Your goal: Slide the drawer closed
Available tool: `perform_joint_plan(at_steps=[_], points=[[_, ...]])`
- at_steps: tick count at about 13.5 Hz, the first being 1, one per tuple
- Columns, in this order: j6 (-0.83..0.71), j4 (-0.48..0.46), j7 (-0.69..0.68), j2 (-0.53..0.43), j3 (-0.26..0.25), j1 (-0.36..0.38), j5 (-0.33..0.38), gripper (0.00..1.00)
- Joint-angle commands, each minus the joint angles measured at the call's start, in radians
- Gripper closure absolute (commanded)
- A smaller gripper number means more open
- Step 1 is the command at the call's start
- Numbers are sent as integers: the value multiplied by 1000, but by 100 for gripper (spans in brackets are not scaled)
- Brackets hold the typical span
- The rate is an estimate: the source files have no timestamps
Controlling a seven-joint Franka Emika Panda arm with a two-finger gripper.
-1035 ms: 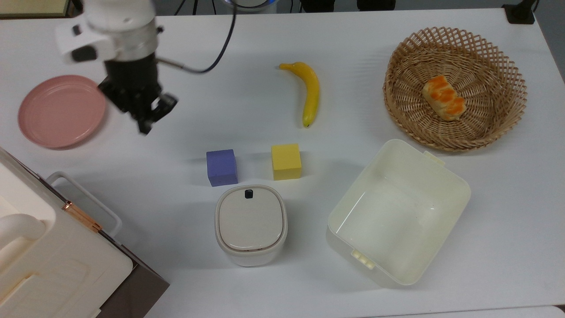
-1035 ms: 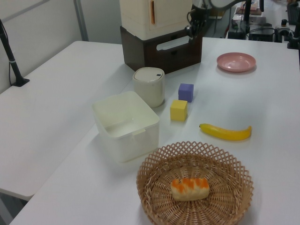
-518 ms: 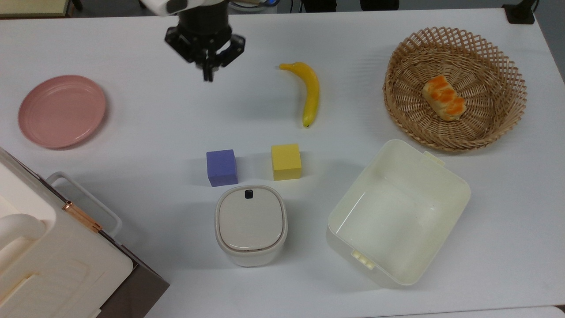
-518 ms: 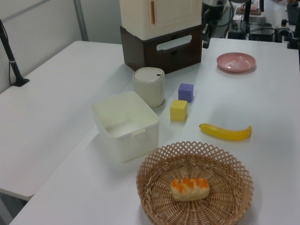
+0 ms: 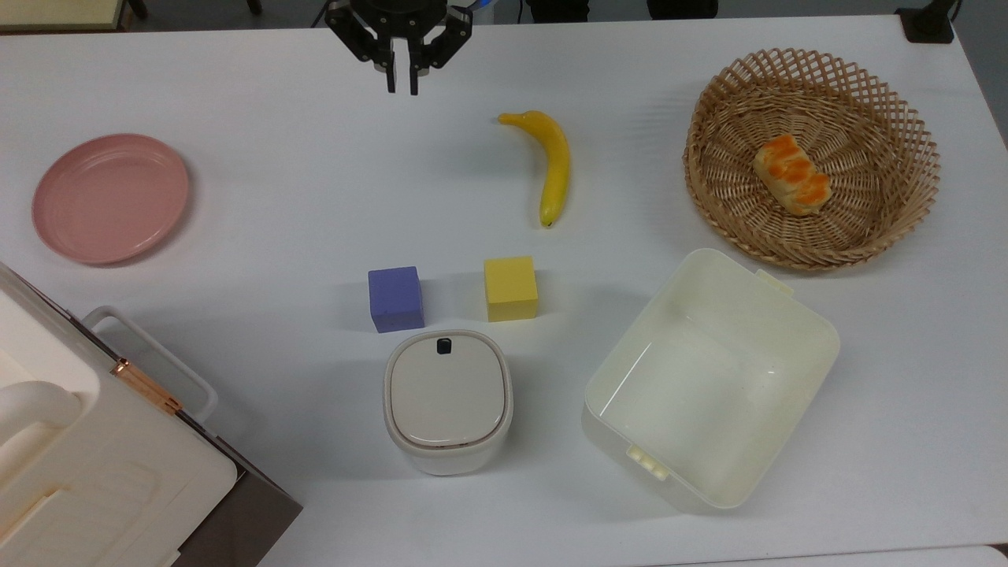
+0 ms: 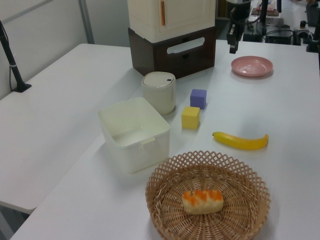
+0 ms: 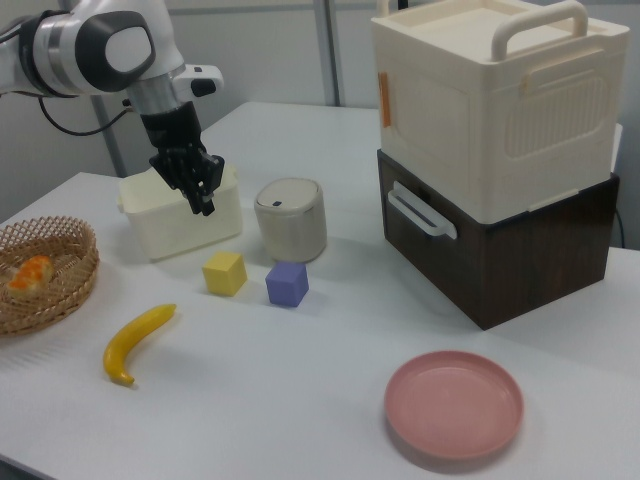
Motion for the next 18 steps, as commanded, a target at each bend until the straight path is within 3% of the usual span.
perform_joint_plan(at_steps=[1,2,4,5,6,7,9,18], points=[[-56,-7,-35,-28,-20,38,18,79],[-61,-8,-38,-31,-37,75,18,79],[-61,-10,-39,-41,-104,139,18,70],[-61,-8,-41,-41,-146,176,18,59],[-59,-8,-41,-41,-167,195,18,39],[-58,-8,-38,-39,-186,212,18,0],[-59,-7,-35,-39,-209,239,16,0],[-62,-7,-33,-41,-210,232,16,0]])
